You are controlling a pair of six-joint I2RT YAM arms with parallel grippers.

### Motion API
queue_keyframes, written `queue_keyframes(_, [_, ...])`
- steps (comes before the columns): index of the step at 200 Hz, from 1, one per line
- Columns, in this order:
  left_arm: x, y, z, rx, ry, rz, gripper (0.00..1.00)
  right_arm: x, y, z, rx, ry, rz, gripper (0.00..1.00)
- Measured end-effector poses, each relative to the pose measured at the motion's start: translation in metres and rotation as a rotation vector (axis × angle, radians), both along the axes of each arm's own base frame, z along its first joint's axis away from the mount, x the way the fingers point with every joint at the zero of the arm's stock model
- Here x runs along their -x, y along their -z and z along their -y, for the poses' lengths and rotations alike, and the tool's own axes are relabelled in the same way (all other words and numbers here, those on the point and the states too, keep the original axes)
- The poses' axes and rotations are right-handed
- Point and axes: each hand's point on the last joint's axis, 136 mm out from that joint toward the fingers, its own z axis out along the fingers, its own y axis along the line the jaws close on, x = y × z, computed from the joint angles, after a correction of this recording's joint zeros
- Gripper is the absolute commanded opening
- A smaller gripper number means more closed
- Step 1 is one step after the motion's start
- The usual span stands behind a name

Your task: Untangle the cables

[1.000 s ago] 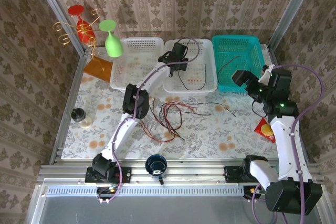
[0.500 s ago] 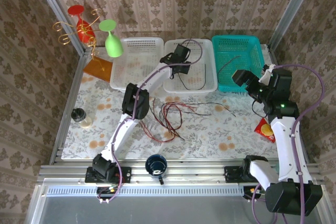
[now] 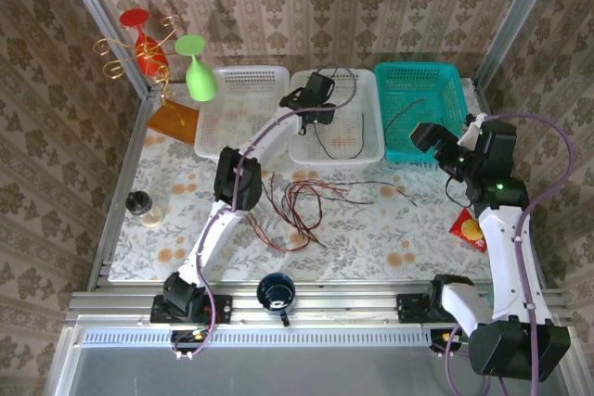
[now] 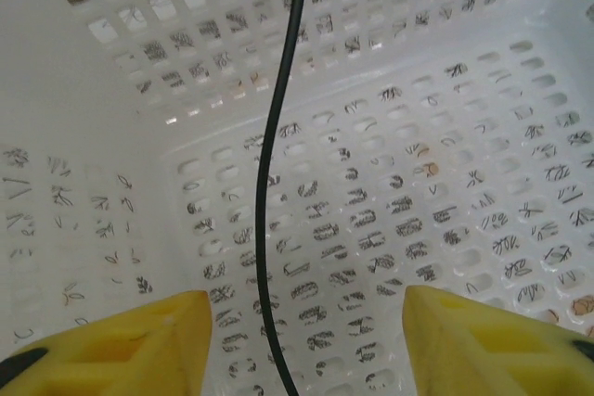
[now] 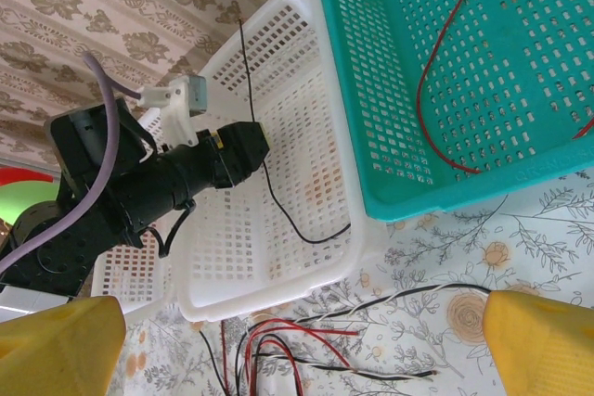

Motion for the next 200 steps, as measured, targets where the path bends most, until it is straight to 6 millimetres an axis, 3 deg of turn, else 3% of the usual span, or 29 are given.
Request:
queue_keyframes(111, [-0.007, 0.023, 0.004, 0.049, 0.012, -0.039, 0.68, -0.004, -0.002, 0.001, -0.001, 0.000, -0.001, 1.00])
queue_keyframes(148, [-0.008, 0.025, -0.001, 0.056, -0.010, -0.053, 0.45, -0.005, -0.003, 0.001, -0.001, -0.001, 0.001, 1.00])
queue_keyframes(176, [-0.010, 0.028, -0.006, 0.054, -0.017, -0.062, 0.41, -0.005, -0.004, 0.000, -0.001, -0.003, 0.006, 1.00])
queue_keyframes(200, [-0.009, 0.028, -0.005, 0.061, -0.017, -0.068, 0.32, -0.006, -0.003, 0.000, -0.001, -0.003, 0.005, 1.00])
